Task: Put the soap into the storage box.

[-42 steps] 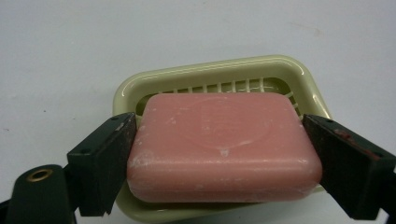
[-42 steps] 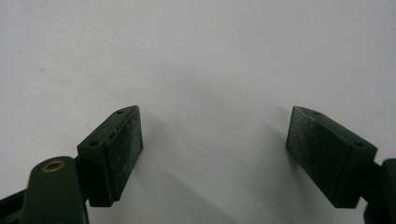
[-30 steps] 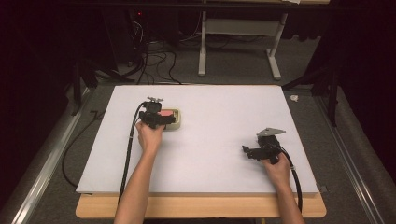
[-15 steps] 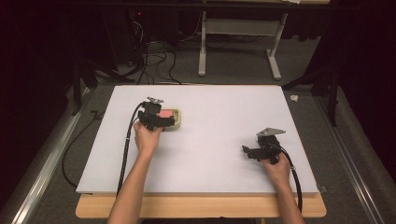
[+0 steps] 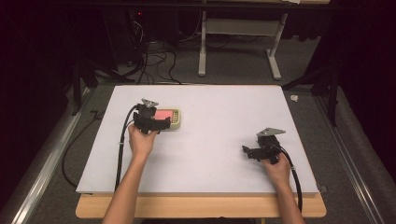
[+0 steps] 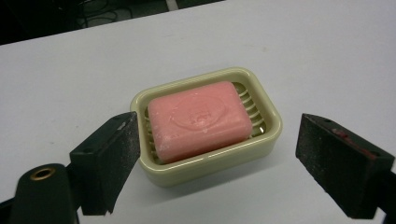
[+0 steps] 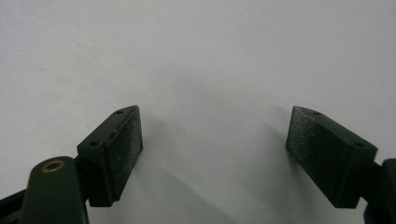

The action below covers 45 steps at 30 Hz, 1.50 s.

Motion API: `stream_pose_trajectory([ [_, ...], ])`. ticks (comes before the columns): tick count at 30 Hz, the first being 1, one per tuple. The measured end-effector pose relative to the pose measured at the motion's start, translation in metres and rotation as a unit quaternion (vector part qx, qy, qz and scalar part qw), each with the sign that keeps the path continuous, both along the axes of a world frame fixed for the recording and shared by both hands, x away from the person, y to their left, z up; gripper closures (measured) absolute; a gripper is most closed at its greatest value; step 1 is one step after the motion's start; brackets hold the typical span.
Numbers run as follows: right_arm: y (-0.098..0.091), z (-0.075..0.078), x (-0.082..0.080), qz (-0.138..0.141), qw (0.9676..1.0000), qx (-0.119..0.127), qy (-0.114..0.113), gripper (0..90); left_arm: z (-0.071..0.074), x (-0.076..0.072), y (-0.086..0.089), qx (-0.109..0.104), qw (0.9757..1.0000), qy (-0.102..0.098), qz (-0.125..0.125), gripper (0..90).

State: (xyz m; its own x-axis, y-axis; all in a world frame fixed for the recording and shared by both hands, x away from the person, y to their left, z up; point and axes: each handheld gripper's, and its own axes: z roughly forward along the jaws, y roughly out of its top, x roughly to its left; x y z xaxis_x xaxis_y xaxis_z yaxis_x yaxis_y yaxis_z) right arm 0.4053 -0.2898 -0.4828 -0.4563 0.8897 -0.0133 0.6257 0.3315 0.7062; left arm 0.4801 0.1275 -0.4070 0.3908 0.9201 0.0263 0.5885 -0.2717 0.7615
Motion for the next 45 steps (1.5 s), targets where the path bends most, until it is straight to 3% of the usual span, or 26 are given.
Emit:
stream_pose_trajectory([
  [26,0.0,0.0,0.0,0.0,1.0,0.0,0.0,19.2,0.011,-0.032,0.007,-0.007,0.9993,-0.023,-0.028,14.8],
  [45,0.0,0.0,0.0,-0.001,1.0,0.0,-0.001,19.2,0.004,-0.048,0.012,-0.016,0.9991,-0.018,-0.035,14.9],
])
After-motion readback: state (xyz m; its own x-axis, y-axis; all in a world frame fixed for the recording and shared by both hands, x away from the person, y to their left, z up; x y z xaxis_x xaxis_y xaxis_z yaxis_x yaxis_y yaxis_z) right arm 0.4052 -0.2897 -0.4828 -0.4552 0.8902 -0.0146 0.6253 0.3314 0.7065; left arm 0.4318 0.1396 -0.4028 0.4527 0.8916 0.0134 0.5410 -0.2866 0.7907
